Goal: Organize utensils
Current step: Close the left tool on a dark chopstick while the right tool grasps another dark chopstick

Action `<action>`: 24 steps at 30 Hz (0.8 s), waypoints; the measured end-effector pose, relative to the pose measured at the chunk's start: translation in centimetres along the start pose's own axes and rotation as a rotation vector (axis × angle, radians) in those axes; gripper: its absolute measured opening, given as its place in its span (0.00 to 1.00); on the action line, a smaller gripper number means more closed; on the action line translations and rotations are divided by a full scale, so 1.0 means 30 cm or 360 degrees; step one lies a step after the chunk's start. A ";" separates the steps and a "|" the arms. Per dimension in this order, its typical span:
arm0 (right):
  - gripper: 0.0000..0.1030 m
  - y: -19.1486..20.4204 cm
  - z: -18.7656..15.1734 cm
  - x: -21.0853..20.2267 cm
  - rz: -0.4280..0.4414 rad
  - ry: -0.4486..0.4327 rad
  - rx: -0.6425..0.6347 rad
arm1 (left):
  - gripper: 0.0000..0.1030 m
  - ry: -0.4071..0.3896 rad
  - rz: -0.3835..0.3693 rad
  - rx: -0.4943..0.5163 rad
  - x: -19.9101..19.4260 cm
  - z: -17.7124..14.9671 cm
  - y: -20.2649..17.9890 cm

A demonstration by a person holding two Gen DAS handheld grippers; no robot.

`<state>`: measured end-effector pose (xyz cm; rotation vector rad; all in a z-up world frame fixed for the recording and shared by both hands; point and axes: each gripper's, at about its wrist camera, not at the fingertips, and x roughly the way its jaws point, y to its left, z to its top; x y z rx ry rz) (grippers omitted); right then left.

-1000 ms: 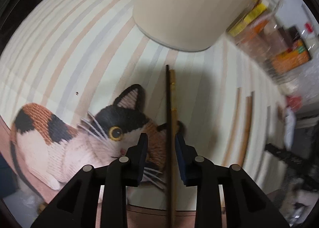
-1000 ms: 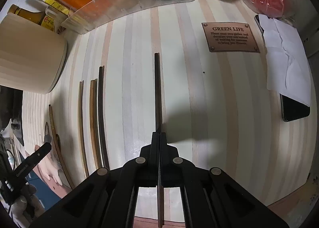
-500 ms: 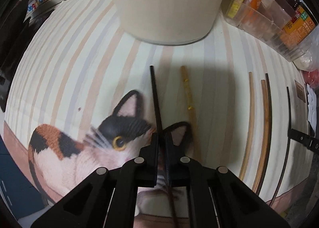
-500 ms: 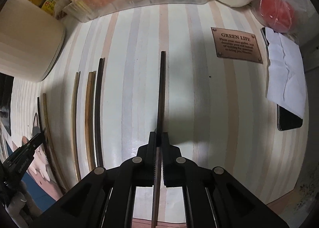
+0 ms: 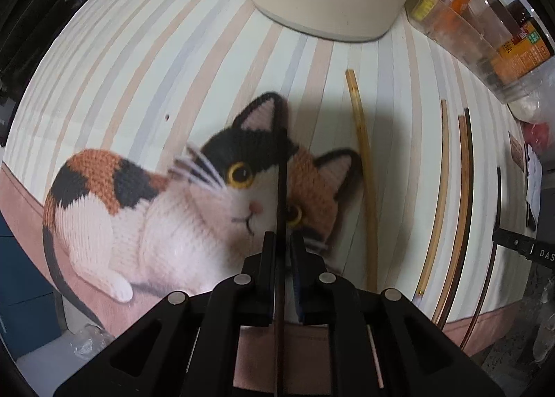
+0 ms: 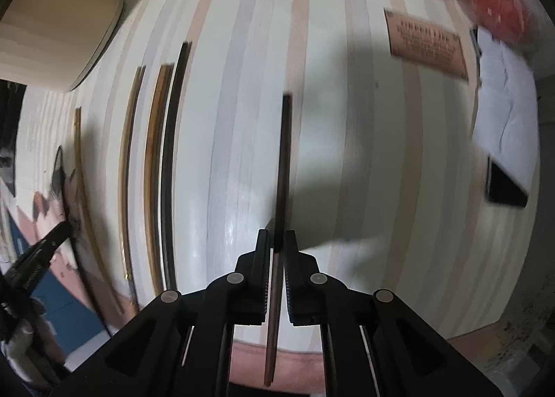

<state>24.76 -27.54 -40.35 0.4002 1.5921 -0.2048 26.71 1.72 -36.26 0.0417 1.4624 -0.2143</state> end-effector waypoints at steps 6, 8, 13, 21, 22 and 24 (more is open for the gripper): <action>0.08 0.053 0.049 -0.002 -0.0100 -0.0040 -0.0011 | 0.08 -0.0016 0.0031 0.0031 0.020 0.060 -0.005; 0.08 0.085 0.065 -0.004 -0.0126 -0.0023 -0.0012 | 0.08 -0.0016 0.0040 0.0032 0.044 0.115 -0.042; 0.08 0.111 0.088 -0.004 -0.0141 0.0004 0.0005 | 0.08 -0.0021 0.0077 0.0055 0.065 0.160 -0.091; 0.08 0.120 0.103 -0.014 -0.0235 -0.0023 -0.0045 | 0.03 -0.0080 0.0130 0.0135 0.072 0.201 -0.171; 0.08 0.131 0.097 -0.015 -0.0237 -0.0037 -0.0047 | 0.03 -0.0088 0.0131 0.0139 0.073 0.206 -0.178; 0.05 0.132 0.081 -0.011 -0.0220 -0.0074 -0.0044 | 0.02 -0.0097 0.0117 0.0129 0.073 0.209 -0.182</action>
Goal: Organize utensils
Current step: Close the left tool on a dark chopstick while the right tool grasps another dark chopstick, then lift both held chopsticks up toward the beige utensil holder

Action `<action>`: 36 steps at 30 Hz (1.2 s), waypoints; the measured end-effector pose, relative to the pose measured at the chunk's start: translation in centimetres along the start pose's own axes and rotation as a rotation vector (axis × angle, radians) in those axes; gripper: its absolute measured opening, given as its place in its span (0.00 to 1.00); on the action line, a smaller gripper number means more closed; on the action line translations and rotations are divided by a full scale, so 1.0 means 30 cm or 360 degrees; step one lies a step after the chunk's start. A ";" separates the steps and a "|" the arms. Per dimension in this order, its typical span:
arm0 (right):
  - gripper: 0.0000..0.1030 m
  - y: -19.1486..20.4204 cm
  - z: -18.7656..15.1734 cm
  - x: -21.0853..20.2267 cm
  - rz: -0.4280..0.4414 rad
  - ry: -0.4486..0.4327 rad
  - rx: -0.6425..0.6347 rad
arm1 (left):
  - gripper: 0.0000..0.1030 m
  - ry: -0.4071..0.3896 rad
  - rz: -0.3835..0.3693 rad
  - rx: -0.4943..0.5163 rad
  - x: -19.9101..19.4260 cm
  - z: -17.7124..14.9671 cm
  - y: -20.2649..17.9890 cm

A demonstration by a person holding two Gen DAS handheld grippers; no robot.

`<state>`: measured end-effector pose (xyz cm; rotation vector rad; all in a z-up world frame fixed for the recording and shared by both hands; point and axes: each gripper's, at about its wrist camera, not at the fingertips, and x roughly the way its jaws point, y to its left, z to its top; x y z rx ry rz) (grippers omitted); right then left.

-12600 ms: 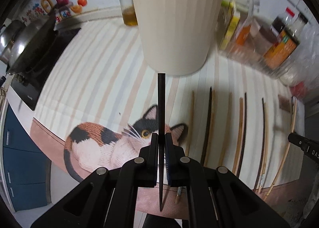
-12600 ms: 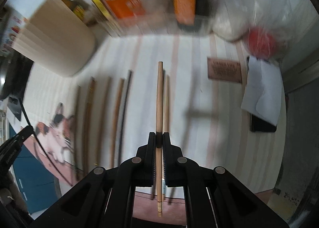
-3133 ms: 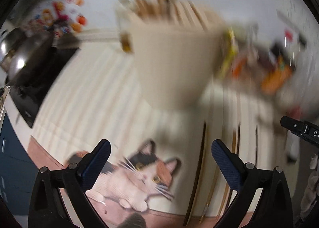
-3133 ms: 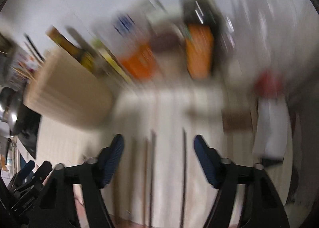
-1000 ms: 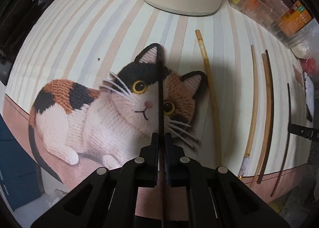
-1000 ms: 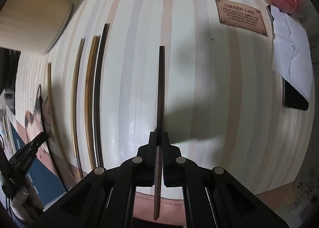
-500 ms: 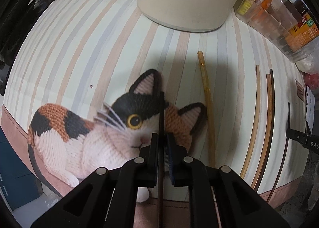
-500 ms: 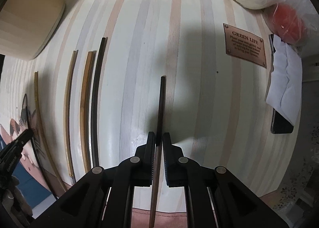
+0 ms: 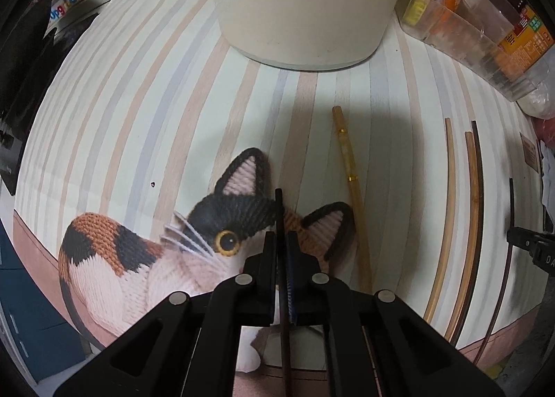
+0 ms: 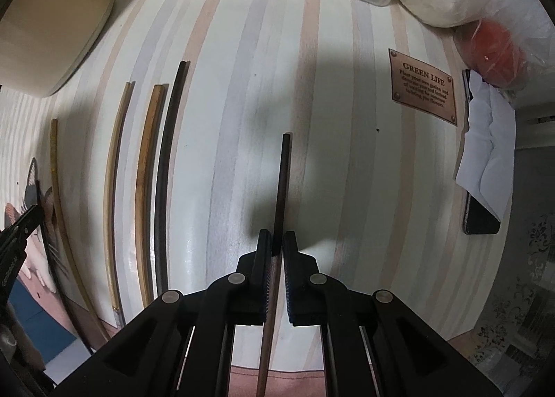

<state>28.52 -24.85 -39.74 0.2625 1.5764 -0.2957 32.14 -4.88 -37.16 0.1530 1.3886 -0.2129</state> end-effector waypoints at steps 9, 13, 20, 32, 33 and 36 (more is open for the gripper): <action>0.05 -0.063 -0.080 -0.124 0.0198 -0.0196 0.0134 | 0.02 -0.0166 -0.0095 -0.0026 -0.169 -0.047 -0.013; 0.05 -0.078 -0.102 -0.202 0.0282 -0.0291 0.0171 | 0.02 -0.0235 -0.0137 -0.0040 -0.241 -0.073 0.001; 0.05 -0.129 -0.129 -0.303 0.0396 -0.0450 0.0138 | 0.02 -0.0378 -0.0184 -0.0054 -0.386 -0.130 0.023; 0.05 -0.068 -0.179 -0.512 0.0535 -0.0759 0.0035 | 0.02 -0.0653 -0.0221 -0.0069 -0.629 -0.124 0.055; 0.05 -0.063 -0.179 -0.530 0.0536 -0.0790 0.0025 | 0.02 -0.0678 -0.0219 -0.0070 -0.645 -0.120 0.056; 0.05 -0.054 -0.168 -0.589 0.0538 -0.0877 -0.0002 | 0.02 -0.0741 -0.0215 -0.0081 -0.683 -0.100 0.060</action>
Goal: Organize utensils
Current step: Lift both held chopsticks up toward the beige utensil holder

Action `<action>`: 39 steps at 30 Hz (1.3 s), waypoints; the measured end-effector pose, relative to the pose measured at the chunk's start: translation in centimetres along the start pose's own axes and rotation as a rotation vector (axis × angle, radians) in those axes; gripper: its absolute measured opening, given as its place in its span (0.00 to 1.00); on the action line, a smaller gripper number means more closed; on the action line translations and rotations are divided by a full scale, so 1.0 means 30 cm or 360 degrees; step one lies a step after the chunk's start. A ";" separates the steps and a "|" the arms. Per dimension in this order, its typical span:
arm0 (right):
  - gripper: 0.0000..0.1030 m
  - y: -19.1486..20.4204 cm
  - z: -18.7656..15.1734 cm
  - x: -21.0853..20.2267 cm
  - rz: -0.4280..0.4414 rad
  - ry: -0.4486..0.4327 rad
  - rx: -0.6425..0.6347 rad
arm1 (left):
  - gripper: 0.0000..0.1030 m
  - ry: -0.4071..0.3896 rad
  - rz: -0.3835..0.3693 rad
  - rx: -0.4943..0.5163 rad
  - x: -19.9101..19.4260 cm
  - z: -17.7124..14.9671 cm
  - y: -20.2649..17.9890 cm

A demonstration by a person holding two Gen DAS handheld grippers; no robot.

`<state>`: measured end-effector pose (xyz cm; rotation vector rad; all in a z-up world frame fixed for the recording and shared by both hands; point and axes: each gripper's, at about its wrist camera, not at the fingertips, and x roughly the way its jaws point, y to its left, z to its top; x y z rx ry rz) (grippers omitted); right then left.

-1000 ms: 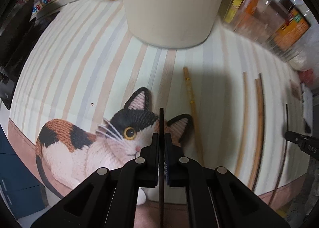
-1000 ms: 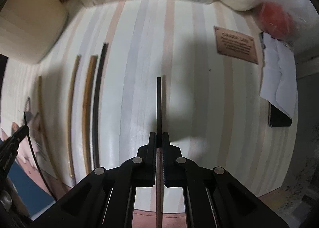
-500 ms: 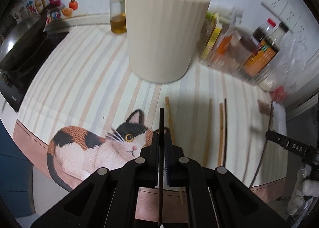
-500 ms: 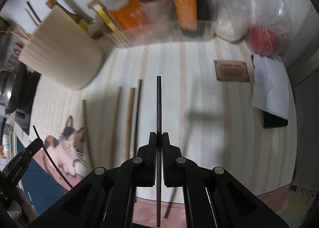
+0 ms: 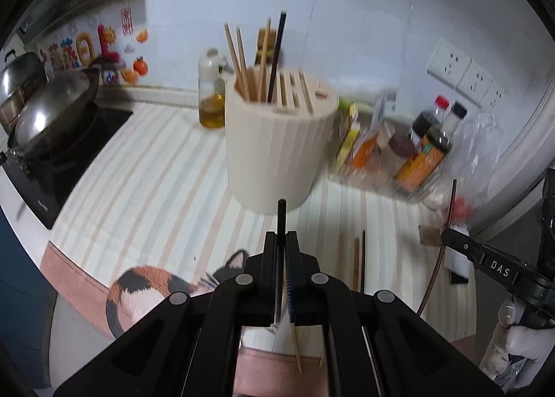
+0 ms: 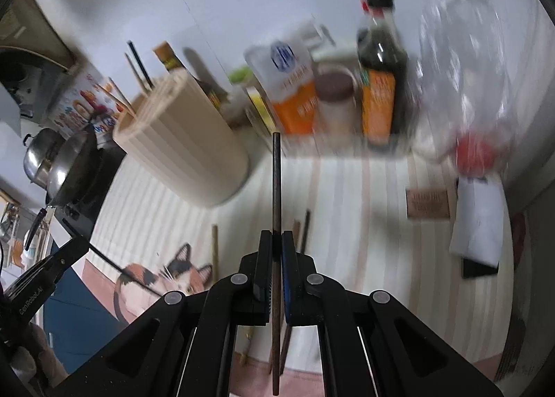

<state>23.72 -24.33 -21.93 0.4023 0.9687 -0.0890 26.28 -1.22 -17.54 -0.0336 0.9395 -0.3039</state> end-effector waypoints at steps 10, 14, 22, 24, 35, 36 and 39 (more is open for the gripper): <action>0.05 0.062 0.197 -0.083 0.0091 -0.0229 -0.0034 | 0.02 -0.0230 0.0004 -0.0006 -0.126 0.146 -0.021; 0.05 0.114 0.308 -0.122 0.0158 -0.0315 -0.0060 | 0.02 -0.0349 -0.0008 -0.0012 -0.213 0.222 -0.026; 0.05 0.294 0.556 -0.182 0.0323 -0.0451 -0.0162 | 0.02 -0.0535 -0.0003 -0.0074 -0.355 0.398 -0.020; 0.05 0.347 0.624 -0.176 0.0362 -0.0481 -0.0187 | 0.02 -0.0571 0.0029 -0.0079 -0.371 0.440 -0.022; 0.05 0.551 0.868 -0.049 0.0472 -0.0521 -0.0278 | 0.02 -0.0638 0.0131 -0.0182 -0.305 0.652 0.020; 0.05 0.568 0.884 -0.025 0.0476 -0.0514 -0.0285 | 0.02 -0.0627 0.0143 -0.0183 -0.287 0.663 0.024; 0.05 0.605 0.922 0.044 0.0492 -0.0495 -0.0301 | 0.02 -0.0560 0.0166 -0.0217 -0.205 0.682 0.053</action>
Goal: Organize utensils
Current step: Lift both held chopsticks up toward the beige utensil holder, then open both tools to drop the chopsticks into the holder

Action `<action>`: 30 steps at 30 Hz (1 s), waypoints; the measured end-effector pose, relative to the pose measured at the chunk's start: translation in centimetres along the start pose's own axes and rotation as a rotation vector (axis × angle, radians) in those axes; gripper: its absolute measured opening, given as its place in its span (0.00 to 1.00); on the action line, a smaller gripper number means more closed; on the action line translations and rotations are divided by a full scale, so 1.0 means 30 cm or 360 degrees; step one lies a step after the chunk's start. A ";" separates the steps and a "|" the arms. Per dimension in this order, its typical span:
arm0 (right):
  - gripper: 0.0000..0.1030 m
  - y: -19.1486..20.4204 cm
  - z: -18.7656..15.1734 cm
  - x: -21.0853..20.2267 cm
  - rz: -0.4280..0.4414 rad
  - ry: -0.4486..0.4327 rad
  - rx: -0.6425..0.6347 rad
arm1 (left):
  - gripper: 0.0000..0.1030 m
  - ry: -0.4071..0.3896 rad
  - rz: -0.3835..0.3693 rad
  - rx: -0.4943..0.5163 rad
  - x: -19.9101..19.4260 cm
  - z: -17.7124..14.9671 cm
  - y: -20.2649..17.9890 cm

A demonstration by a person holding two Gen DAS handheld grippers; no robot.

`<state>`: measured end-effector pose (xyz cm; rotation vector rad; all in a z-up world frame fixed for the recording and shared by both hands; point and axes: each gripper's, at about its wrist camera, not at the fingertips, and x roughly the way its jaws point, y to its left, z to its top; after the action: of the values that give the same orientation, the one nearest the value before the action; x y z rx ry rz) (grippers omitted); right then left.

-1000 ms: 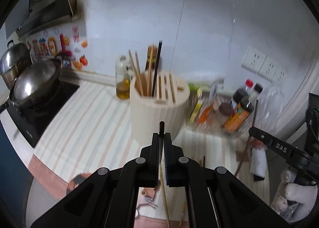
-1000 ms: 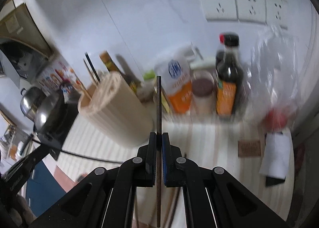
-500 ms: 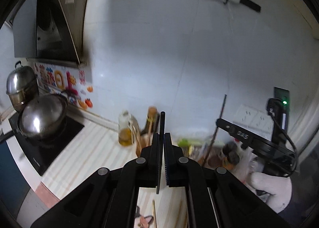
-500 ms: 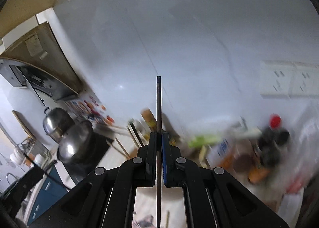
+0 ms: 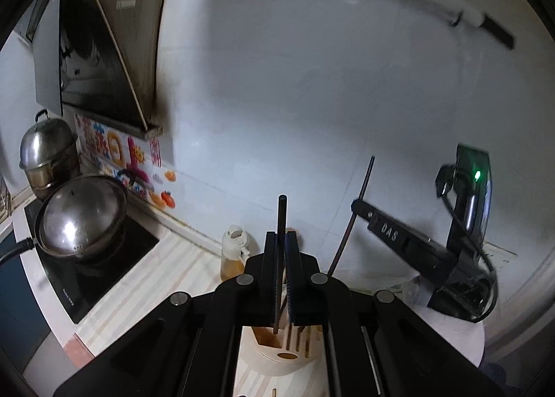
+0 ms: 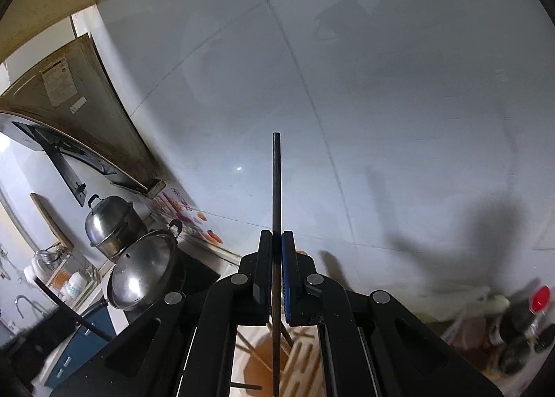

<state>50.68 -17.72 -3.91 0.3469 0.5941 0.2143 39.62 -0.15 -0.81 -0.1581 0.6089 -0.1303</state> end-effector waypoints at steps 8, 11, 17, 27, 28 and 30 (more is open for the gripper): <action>0.05 0.012 -0.026 0.176 0.0034 0.0060 -0.0108 | 0.01 0.0228 0.0002 -0.0100 0.172 -0.075 0.054; 0.05 0.020 -0.040 0.211 0.0036 0.0060 -0.0165 | 0.01 0.0292 -0.0003 -0.0110 0.210 -0.099 0.062; 0.05 0.046 -0.053 0.225 0.0052 0.0029 -0.0218 | 0.02 0.0370 -0.0035 -0.0137 0.244 -0.145 0.063; 0.10 0.077 -0.097 0.238 0.0081 0.0285 -0.0346 | 0.09 0.0425 -0.0115 -0.0206 0.192 -0.135 0.056; 0.15 0.070 -0.099 0.216 0.0085 0.0289 -0.0332 | 0.16 0.0402 -0.0091 -0.0194 0.172 -0.129 0.054; 0.43 0.053 -0.099 0.173 0.0076 0.0269 -0.0303 | 0.60 0.0363 -0.0028 -0.0167 0.139 -0.116 0.055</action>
<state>53.00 -13.97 -8.23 0.1596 0.7264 0.3460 41.13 0.37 -6.24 -0.2526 0.8422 -0.1344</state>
